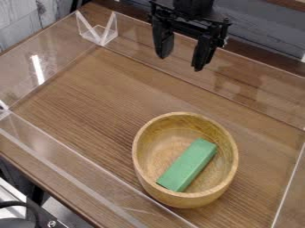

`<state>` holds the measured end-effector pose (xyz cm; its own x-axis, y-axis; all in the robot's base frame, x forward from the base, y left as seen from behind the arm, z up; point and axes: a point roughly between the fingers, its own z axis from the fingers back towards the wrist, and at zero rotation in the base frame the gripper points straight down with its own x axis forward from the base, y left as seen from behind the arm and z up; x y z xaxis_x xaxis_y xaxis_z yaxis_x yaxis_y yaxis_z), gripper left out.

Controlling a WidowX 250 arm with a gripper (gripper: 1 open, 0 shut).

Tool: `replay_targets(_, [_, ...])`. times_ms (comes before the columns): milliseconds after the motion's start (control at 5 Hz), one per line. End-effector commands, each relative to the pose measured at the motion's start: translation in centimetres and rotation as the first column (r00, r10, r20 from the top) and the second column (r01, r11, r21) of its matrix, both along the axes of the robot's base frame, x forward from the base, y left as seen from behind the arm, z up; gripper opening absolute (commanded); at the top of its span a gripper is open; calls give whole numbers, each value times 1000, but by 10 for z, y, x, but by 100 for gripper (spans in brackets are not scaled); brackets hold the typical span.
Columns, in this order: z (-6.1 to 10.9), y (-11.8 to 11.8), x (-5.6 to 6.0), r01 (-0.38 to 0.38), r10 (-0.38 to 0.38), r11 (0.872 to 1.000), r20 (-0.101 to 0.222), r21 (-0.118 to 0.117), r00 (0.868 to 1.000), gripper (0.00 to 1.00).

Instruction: Remove the green block from inside the brown bowl and put it on the table

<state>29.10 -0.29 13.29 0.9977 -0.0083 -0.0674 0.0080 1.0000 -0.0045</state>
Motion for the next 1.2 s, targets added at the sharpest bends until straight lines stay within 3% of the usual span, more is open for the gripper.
replay_targets(0, [-10,-13,-8,48,-48,999,-14,-6,999,100])
replay_targets(200, [-31,-37,-28,128,-128,992,-46,-14,991,100])
replay_targets(400, [-38,-69,-49,182,-183,983,-22,-12,983,100])
replay_targets(600, [-49,-90,-56,219,-219,976,11,-12,976,100])
replay_targets(1000, [-44,-90,-52,262,-260,965,53,-28,964,100])
